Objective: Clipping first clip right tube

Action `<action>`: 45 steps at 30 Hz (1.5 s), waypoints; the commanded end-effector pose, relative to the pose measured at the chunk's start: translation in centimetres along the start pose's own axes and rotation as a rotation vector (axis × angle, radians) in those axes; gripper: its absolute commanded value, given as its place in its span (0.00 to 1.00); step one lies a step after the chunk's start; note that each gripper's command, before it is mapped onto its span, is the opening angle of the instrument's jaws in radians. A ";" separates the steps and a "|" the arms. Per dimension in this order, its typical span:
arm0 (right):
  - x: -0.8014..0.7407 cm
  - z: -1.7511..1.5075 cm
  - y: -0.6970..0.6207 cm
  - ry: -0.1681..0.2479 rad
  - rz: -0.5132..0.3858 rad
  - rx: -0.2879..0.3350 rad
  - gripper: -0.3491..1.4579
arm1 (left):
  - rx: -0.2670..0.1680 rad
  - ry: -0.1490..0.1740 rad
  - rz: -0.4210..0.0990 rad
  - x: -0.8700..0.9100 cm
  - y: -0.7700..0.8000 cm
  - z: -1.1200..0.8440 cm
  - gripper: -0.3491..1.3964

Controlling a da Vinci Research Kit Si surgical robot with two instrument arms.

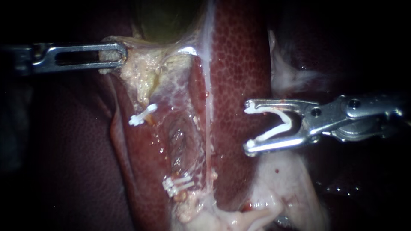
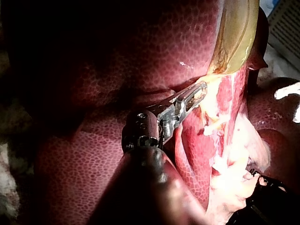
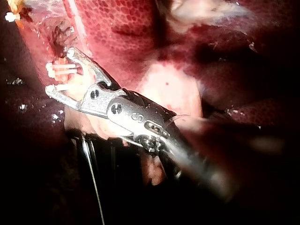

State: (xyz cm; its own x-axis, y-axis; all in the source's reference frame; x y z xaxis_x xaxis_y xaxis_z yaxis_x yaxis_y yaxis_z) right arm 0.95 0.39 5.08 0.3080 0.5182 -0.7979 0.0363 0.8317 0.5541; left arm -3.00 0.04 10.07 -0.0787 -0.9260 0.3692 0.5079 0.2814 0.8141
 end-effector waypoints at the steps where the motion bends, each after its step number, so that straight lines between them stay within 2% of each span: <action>1: -0.05 0.03 0.00 0.002 0.003 -0.002 0.52 | 0.000 0.000 0.000 0.01 0.00 0.00 0.01; 6: -0.35 0.24 0.07 -0.039 0.028 0.008 0.52 | -0.001 0.000 0.000 0.01 0.00 0.00 0.01; 13: -0.87 0.53 0.24 -0.077 0.080 0.028 0.52 | -0.001 0.000 0.001 0.01 0.00 0.00 0.01; 20: -1.35 0.80 0.40 -0.099 0.124 0.047 0.52 | -0.001 -0.001 0.001 0.02 0.00 0.00 0.01; 25: -1.69 1.01 0.49 -0.136 0.153 0.049 0.52 | -0.002 -0.001 0.000 0.02 -0.02 0.00 0.01; 28: -1.83 1.11 0.54 -0.136 0.175 0.053 0.52 | -0.002 -0.001 0.001 0.02 -0.02 0.00 0.01; 34: -1.98 1.24 0.60 -0.143 0.191 0.057 0.52 | -0.003 -0.002 0.001 0.03 -0.02 0.00 0.01; 38: -2.00 1.31 0.59 -0.147 0.205 0.065 0.52 | -0.003 -0.002 0.001 0.03 -0.02 0.00 0.01; 45: -2.03 1.48 0.57 -0.109 0.250 0.114 0.51 | -0.003 -0.002 0.001 0.04 -0.02 0.00 0.01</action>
State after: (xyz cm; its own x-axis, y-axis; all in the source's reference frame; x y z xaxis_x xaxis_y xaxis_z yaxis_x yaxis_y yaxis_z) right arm 1.77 -0.50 7.37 0.4202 0.6794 -0.6016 0.0562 0.6422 0.7645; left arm -3.01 0.00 10.06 -0.0800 -0.9252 0.3709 0.5105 0.2816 0.8125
